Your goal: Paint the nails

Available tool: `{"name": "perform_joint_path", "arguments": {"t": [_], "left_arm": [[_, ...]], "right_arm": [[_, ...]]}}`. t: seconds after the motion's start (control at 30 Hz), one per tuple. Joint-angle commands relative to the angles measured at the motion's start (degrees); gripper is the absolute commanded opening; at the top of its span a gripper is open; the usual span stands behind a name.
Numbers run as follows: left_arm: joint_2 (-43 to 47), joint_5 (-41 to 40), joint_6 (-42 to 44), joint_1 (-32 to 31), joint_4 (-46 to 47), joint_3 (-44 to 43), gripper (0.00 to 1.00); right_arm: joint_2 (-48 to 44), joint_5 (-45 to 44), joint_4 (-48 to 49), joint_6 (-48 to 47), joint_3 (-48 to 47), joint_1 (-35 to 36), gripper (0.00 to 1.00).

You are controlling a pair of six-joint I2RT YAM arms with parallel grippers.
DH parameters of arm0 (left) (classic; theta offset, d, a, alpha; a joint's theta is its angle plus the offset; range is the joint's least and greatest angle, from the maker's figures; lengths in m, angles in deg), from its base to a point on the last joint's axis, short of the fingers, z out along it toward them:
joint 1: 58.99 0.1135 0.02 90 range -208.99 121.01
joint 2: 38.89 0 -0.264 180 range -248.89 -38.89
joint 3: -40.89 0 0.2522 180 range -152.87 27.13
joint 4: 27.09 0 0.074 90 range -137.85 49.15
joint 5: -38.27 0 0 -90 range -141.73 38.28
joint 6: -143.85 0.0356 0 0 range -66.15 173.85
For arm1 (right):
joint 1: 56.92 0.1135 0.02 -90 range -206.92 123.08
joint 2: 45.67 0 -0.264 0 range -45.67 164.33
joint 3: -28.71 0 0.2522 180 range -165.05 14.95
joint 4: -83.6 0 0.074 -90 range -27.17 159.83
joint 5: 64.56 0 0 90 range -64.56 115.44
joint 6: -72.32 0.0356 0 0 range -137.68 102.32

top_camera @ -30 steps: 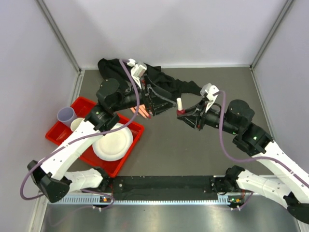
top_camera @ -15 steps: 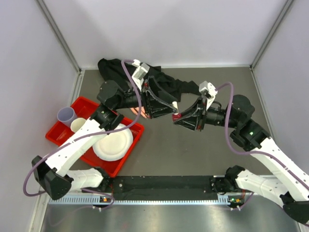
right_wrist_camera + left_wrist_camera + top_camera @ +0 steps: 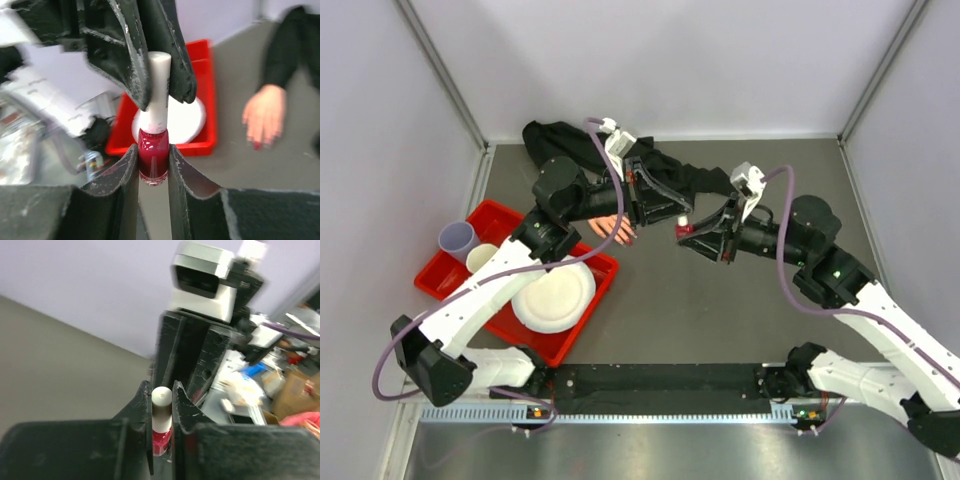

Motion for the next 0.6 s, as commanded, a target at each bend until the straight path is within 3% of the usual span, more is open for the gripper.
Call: {"name": "perform_joint_path", "arguments": {"t": [0.0,0.03,0.07,0.17,0.23,0.37,0.47,0.53,0.57], "left_arm": [[1.4,-18.3,8.8,-2.7,-13.8,-6.2,0.0],[1.3,-25.2,10.4,-6.3,-18.6,-8.6,0.0],[1.1,-41.4,12.4,-8.6,-22.6,-9.5,0.0],[-0.8,-63.7,12.5,-16.8,-24.8,-11.3,0.0],[-3.1,-69.0,12.2,-19.6,-25.6,-13.1,0.0],[-5.6,-68.0,10.8,-19.8,-28.2,-16.4,0.0],[-4.9,-62.8,12.1,-19.6,-27.8,-16.5,0.37],[-3.2,-58.8,12.5,-19.3,-26.8,-15.7,0.7],[-2.6,-57.5,12.6,-18.8,-27.1,-15.6,0.74]], "right_arm": [[1.1,-33.5,-7.8,-9.6,-4.4,11.8,0.0],[2.1,-49.6,-8.9,-10.8,-6.0,14.6,0.0],[3.3,-55.9,-9.6,-11.7,-6.9,16.8,0.0],[7.0,-72.9,-7.9,-14.5,-7.8,23.6,0.0],[9.5,-75.9,-7.5,-15.4,-8.9,24.8,0.0],[9.3,-71.5,-5.9,-17.4,-8.0,24.8,0.0],[7.1,-63.1,-5.6,-17.8,-6.2,22.7,0.0],[5.3,-56.0,-6.3,-17.3,-5.0,20.4,0.0],[4.9,-54.6,-6.9,-17.3,-4.8,19.8,0.0]]}}
